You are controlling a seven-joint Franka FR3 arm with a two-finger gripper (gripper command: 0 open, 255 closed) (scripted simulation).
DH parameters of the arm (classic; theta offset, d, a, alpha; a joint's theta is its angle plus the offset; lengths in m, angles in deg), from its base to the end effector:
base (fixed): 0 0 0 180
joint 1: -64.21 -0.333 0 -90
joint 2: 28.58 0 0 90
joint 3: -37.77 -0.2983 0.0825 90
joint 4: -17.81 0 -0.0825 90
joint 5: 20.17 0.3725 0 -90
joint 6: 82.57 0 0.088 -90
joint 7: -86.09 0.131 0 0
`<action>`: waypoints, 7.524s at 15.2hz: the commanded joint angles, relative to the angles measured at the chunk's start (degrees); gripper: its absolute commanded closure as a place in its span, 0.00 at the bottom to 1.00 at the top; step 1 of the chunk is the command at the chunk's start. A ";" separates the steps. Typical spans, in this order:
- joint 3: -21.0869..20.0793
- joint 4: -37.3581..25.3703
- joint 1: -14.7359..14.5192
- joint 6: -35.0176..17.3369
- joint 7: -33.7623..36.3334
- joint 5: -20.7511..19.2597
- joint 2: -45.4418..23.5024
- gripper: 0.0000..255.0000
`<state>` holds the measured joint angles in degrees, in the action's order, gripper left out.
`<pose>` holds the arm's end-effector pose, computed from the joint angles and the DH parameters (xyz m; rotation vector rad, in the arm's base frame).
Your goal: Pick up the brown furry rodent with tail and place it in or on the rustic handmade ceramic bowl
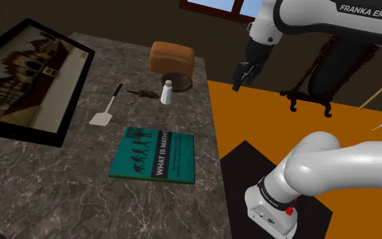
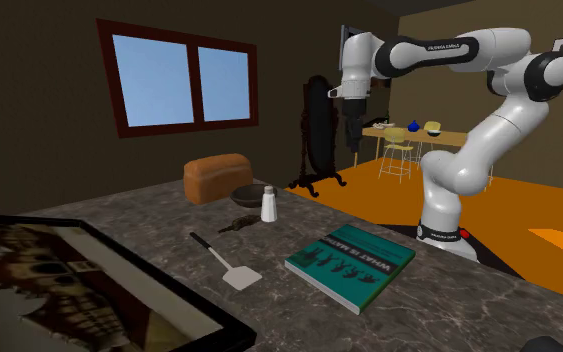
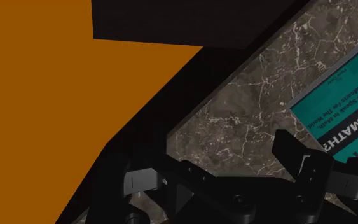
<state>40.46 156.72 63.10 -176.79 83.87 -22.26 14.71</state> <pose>0.3190 -0.0152 0.5189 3.1376 0.0431 -0.0393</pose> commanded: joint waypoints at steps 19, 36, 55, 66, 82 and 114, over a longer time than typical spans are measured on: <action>2.46 -16.93 -8.52 -22.80 -21.22 5.09 -36.69 0.00; -2.66 -45.42 -12.05 -26.23 -36.14 9.54 -66.52 0.00; -2.85 -43.74 -12.29 -30.21 -36.29 9.75 -68.80 1.00; -2.76 -45.88 -12.30 -26.39 -35.79 9.48 -67.09 1.00; -2.60 -54.31 -12.23 -15.34 -34.51 8.91 -64.41 1.00; 2.75 -42.16 -0.47 -23.13 -53.81 12.29 -62.41 1.00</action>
<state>43.21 114.46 62.64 -199.82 30.05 -9.97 -47.70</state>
